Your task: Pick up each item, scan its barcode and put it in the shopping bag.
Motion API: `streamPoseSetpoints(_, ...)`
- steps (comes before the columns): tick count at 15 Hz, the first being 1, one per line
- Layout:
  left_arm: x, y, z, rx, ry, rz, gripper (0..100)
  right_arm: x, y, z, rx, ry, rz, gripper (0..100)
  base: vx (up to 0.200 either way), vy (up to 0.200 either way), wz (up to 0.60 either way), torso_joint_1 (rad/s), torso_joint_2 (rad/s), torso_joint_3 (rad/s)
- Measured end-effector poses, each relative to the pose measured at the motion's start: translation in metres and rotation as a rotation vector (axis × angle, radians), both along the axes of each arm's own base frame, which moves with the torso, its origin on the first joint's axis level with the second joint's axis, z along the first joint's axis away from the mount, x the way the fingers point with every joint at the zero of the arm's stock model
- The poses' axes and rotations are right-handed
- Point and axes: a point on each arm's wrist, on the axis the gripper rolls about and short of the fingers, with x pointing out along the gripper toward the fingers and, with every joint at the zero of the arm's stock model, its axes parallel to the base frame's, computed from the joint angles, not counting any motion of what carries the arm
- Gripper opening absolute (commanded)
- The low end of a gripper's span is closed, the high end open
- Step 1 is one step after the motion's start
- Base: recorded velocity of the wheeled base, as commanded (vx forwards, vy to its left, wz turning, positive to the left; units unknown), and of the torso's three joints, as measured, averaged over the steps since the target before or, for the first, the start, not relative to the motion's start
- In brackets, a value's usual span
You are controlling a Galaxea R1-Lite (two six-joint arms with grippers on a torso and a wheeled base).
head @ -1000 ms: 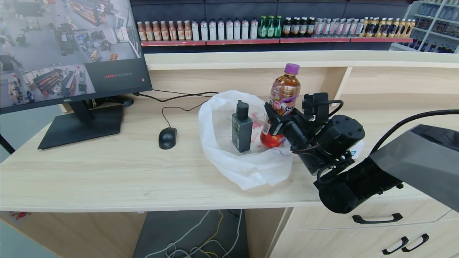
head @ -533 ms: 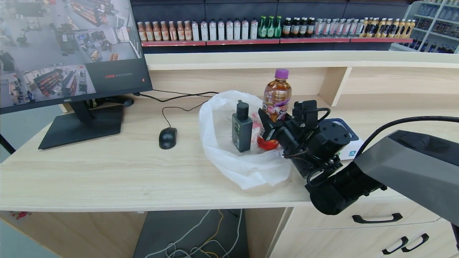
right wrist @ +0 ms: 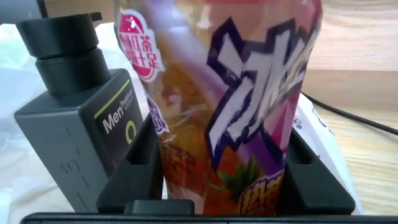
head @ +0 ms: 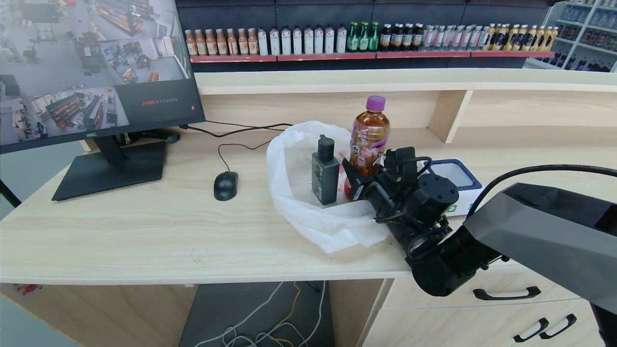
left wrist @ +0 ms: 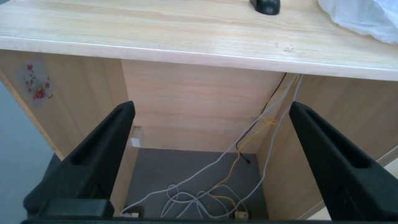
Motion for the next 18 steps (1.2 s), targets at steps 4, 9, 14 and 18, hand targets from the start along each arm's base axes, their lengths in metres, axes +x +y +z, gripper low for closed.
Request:
streamPoseSetpoints(4,0.0,0.0,0.0,0.0,0.0,0.0,100,-0.002,0.002,-0.006,-0.011,0.018,0.007,0,0.0,0.0,0.0,0.0,0.0,0.0)
streamPoseSetpoints(9,0.0,0.0,0.0,0.0,0.0,0.0,100,-0.003,0.002,-0.012,-0.021,0.037,0.009,0,0.0,0.0,0.0,0.0,0.0,0.0)
streamPoseSetpoints(14,0.0,0.0,0.0,0.0,0.0,0.0,100,-0.003,0.004,-0.013,-0.019,0.037,0.013,100,0.0,0.0,0.0,0.0,0.0,0.0)
streamPoseSetpoints(18,0.0,0.0,0.0,0.0,0.0,0.0,100,-0.003,0.009,-0.014,-0.006,0.042,0.028,100,0.0,0.0,0.0,0.0,0.0,0.0)
